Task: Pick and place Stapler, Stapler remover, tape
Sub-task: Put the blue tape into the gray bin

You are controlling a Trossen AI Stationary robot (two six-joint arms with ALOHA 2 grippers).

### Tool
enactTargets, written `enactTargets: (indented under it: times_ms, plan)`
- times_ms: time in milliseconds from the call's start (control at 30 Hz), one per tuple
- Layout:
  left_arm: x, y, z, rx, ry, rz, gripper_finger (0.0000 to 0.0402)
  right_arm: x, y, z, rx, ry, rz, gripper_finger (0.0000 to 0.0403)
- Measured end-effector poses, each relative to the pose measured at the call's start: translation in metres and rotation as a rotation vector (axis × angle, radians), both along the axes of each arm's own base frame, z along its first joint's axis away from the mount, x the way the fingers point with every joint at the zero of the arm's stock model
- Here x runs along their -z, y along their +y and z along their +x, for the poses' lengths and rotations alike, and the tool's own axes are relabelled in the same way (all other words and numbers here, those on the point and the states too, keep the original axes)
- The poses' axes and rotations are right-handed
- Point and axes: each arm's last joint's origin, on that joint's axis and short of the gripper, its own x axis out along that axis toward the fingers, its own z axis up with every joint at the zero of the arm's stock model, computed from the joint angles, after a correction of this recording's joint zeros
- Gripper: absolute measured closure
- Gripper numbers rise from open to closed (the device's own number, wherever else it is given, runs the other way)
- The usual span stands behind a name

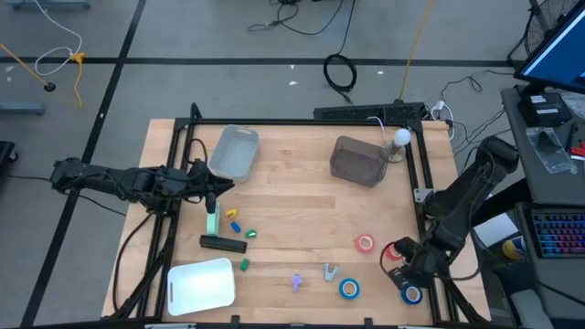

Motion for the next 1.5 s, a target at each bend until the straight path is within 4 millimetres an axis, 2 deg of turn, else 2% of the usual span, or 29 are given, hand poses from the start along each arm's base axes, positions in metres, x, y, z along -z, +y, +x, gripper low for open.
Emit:
enactTargets:
  times_ms: [233,367,567,800,1200,1500]
  plan:
    - [0.000,0.000,0.000,0.002,0.001,0.005,0.0323,0.018,0.012,0.008,-0.124,-0.022,-0.022,0.0341]
    - [0.000,0.000,0.000,0.004,0.002,0.012,0.0323,0.026,0.015,0.011,-0.233,0.001,-0.008,0.0314]
    - [0.000,0.000,0.000,0.004,0.002,0.010,0.0323,0.034,0.016,0.014,-0.395,-0.051,-0.022,0.0266]
    - [0.000,0.000,0.000,-0.002,-0.004,-0.005,0.0323,0.042,0.013,0.019,-0.530,-0.088,-0.040,0.0233]
    - [0.000,0.000,0.000,-0.005,-0.005,-0.013,0.0323,0.044,0.014,0.019,-0.684,-0.154,-0.026,0.0189]
    - [0.000,0.000,0.000,-0.004,-0.004,-0.010,0.0323,0.044,0.019,0.011,-0.779,-0.181,-0.018,0.0183]
